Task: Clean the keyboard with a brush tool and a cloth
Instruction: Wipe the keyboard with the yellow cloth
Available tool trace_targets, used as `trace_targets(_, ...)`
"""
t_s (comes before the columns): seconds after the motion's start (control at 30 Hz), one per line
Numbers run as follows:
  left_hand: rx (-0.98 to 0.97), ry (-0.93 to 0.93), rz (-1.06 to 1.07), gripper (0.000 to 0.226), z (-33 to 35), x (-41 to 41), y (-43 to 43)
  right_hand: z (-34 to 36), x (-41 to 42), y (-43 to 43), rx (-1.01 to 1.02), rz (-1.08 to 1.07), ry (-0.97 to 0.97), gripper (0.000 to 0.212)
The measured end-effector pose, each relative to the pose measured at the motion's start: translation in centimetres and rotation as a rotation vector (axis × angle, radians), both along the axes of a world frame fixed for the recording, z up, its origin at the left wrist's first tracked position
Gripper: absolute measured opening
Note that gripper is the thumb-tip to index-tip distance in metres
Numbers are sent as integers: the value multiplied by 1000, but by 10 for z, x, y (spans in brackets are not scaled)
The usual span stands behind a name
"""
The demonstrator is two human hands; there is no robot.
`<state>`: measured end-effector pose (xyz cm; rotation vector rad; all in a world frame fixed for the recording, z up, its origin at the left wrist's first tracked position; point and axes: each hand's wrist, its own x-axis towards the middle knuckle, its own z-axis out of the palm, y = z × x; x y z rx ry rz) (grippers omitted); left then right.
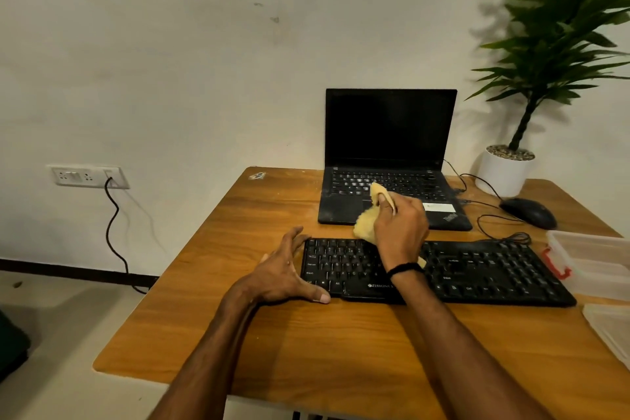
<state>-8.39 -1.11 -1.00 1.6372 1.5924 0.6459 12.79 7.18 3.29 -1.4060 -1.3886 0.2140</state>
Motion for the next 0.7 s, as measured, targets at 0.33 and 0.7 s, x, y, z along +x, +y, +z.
trace_targets(0.33,120,306,161,162,-5,20,-2,-34,-56,-6,-138,610,-603,24)
trace_targets(0.7,151,272,118,158,-7,14,0,-17,52,7,-356,268,-576,26)
